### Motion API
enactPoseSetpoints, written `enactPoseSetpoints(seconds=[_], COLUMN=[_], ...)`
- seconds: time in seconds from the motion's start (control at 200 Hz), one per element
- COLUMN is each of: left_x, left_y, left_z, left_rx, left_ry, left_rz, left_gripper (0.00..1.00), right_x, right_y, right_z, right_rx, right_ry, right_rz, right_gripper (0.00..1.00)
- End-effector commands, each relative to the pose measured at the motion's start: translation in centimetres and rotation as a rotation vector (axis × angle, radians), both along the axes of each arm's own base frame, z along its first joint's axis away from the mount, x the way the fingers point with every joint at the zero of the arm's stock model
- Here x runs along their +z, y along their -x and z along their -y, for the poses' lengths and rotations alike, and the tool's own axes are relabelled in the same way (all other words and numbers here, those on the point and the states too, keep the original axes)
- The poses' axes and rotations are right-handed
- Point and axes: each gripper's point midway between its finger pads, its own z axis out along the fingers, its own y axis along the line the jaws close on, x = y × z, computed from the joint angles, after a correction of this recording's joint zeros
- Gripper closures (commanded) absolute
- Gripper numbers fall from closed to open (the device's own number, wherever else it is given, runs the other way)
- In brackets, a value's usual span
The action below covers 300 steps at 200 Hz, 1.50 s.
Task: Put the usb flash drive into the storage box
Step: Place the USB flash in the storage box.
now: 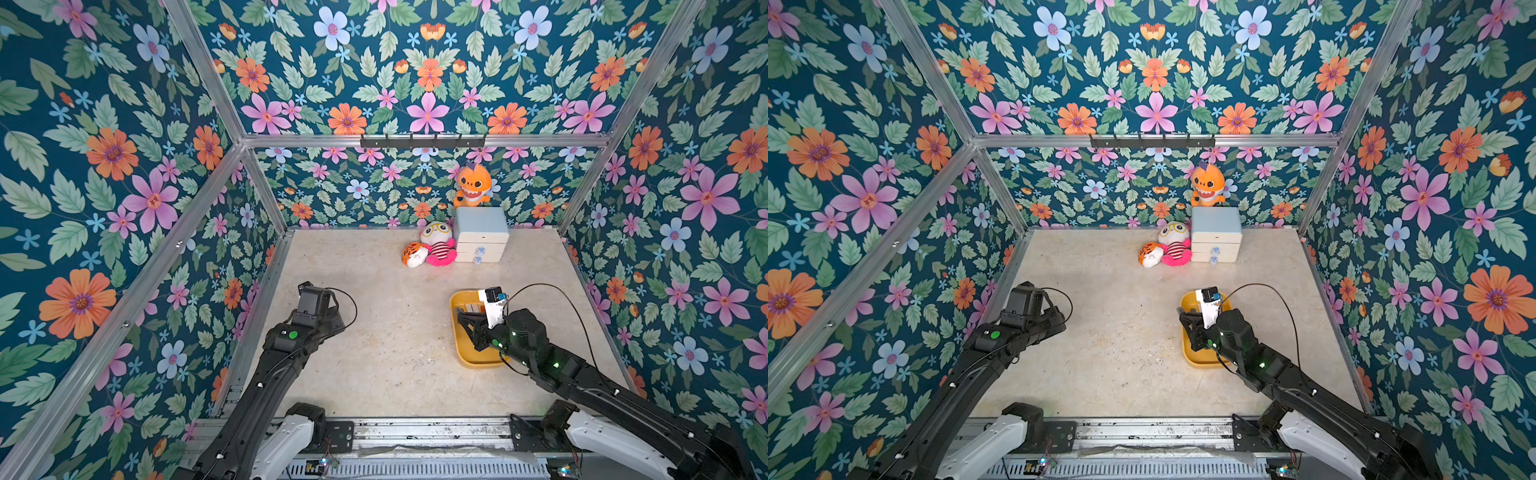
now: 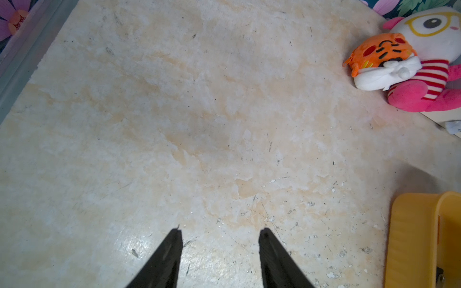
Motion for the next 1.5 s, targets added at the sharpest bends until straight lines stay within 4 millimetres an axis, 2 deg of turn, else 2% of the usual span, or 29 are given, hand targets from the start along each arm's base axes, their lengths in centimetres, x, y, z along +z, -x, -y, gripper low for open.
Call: enactPoseSetpoints(seconds=[0.0, 0.135, 0.31, 0.665, 0.845, 0.97, 1.03, 1.145, 1.275, 1.37, 1.495], left_x=[0.1, 0.1, 0.0, 0.0, -0.1, -0.1, -0.1, 0.3, 0.3, 0.1, 0.3], left_y=[-0.2, -0.2, -0.2, -0.2, -0.1, -0.1, -0.1, -0.1, -0.1, -0.2, -0.4], left_z=[0.2, 0.1, 0.1, 0.2, 0.4, 0.5, 0.5, 0.4, 0.5, 0.6, 1.0], left_rx=[-0.011, -0.008, -0.008, -0.012, -0.019, -0.026, -0.024, -0.021, -0.023, -0.027, -0.046], left_ry=[0.002, 0.001, -0.002, 0.003, 0.003, 0.004, -0.001, -0.001, 0.000, 0.001, 0.014], left_rz=[0.004, 0.008, 0.004, 0.001, 0.000, -0.001, 0.002, 0.015, 0.014, 0.002, 0.007], left_gripper=[0.45, 0.45, 0.45, 0.44, 0.43, 0.39, 0.29, 0.18, 0.03, 0.01, 0.01], right_x=[-3.9, -7.6, -10.4, -13.6, -14.6, -14.6, -14.4, -13.6, -12.0, -10.7, -8.1], right_y=[0.5, 0.7, 0.7, -0.7, -1.2, -1.5, -1.5, -1.4, -1.5, -1.5, -1.8], right_z=[2.4, 3.5, 3.4, 2.6, 2.4, 2.2, 2.2, 2.4, 2.9, 3.1, 3.4], right_rx=[-0.127, -0.205, -0.242, -0.283, -0.301, -0.311, -0.313, -0.319, -0.329, -0.326, -0.305], right_ry=[0.024, 0.109, 0.158, 0.248, 0.274, 0.268, 0.265, 0.273, 0.268, 0.264, 0.275], right_rz=[-0.196, -0.339, -0.449, -0.532, -0.549, -0.556, -0.556, -0.556, -0.525, -0.497, -0.425], right_gripper=[0.94, 0.95, 0.96, 0.95, 0.91, 0.84, 0.77, 0.65, 0.56, 0.52, 0.51])
